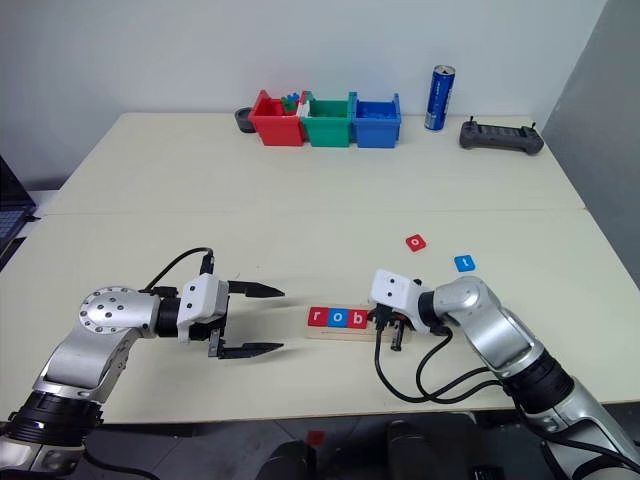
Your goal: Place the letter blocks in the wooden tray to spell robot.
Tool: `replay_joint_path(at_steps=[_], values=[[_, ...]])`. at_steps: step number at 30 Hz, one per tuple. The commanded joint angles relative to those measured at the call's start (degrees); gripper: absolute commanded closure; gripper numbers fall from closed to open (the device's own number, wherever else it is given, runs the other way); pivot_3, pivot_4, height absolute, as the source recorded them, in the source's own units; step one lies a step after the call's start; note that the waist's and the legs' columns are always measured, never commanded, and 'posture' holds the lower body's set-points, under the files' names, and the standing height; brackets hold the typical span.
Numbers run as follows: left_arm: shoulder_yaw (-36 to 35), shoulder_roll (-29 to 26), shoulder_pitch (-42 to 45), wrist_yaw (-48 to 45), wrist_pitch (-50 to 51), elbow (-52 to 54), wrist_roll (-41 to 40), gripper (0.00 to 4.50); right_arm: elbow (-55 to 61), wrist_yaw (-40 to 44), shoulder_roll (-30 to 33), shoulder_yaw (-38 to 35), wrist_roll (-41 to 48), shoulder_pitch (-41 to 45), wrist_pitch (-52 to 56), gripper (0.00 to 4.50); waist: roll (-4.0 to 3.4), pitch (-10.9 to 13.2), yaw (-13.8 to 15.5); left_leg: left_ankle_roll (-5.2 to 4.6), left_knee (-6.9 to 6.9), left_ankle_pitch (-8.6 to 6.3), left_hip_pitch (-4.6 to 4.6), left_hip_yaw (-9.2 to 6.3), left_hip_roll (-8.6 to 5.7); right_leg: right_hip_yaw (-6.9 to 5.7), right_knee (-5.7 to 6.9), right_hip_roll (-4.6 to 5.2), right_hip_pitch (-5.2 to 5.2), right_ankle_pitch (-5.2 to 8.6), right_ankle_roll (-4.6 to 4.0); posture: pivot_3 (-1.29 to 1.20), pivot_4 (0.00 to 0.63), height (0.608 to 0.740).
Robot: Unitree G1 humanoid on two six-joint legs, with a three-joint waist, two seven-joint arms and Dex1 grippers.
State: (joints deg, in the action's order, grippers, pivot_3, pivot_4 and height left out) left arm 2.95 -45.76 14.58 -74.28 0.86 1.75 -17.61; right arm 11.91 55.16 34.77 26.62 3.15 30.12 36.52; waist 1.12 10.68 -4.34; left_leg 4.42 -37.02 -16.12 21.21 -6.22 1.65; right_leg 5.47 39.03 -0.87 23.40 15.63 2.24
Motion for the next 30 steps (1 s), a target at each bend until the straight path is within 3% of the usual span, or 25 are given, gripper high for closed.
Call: replay_joint_path(at_steps=[1, 6, 9, 13, 20, 30], values=[[-1.44, -0.75, -0.16, 0.52, -0.78, 1.54, -0.19, 0.00, 0.15, 0.13, -0.50, 0.19, -0.93, 1.40, -1.17, 4.44, 0.00, 0.00, -0.03, 0.00, 0.00, 0.00, 0.00, 0.00, 0.00, 0.00, 0.00, 0.00, 0.00, 0.00, 0.00, 0.00, 0.150, 0.740], [-1.55, -0.73, -0.38, 0.74, -0.72, 1.88, -0.32, 0.00, 3.02, 1.58, 1.30, -2.85, 1.14, 1.88, 0.51, 4.44, 0.00, 0.00, -0.09, 0.00, 0.00, 0.00, 0.01, -0.01, 0.00, 0.00, 0.00, 0.00, 0.00, 0.00, 0.00, 0.00, 0.150, 0.740], [-1.69, -0.74, -0.80, 1.12, -0.53, 2.41, -0.49, 0.00, 6.11, 2.03, 2.90, -6.75, 3.80, 1.32, 2.11, 3.91, 0.00, 0.00, -0.09, 0.00, 0.00, 0.00, 0.02, -0.01, 0.00, 0.00, -0.01, 0.01, 0.00, 0.00, 0.00, 0.00, 0.150, 0.740], [-1.90, -0.72, -1.35, 1.66, -0.24, 2.82, -0.83, 0.00, 7.70, -2.02, 2.76, -13.90, 6.43, -0.88, 5.00, 2.53, 0.00, 0.00, -0.05, 0.00, 0.00, 0.00, 0.02, -0.01, -0.01, -0.01, -0.01, 0.01, 0.00, 0.00, 0.00, 0.00, 0.150, 0.740], [-1.70, 0.51, -0.87, 3.33, 0.99, 2.65, -1.32, 0.00, -3.76, -19.57, -8.74, -22.37, 4.63, 1.62, 6.29, 0.02, 0.00, 0.00, -0.28, 0.00, 0.01, 0.00, 0.00, 0.01, 0.00, 0.02, 0.02, 0.00, 0.00, -0.01, -0.01, 0.00, 0.150, 0.740], [-1.99, 1.01, -0.71, 3.48, 1.81, 3.33, -1.62, 0.00, -30.96, -32.16, -16.13, -22.29, -1.59, 11.52, -3.96, 0.02, -0.01, 0.01, -0.51, 0.00, 0.07, 0.00, 0.01, 0.05, -0.01, 0.04, 0.00, 0.02, 0.04, -0.01, -0.03, 0.00, 0.150, 0.740]])
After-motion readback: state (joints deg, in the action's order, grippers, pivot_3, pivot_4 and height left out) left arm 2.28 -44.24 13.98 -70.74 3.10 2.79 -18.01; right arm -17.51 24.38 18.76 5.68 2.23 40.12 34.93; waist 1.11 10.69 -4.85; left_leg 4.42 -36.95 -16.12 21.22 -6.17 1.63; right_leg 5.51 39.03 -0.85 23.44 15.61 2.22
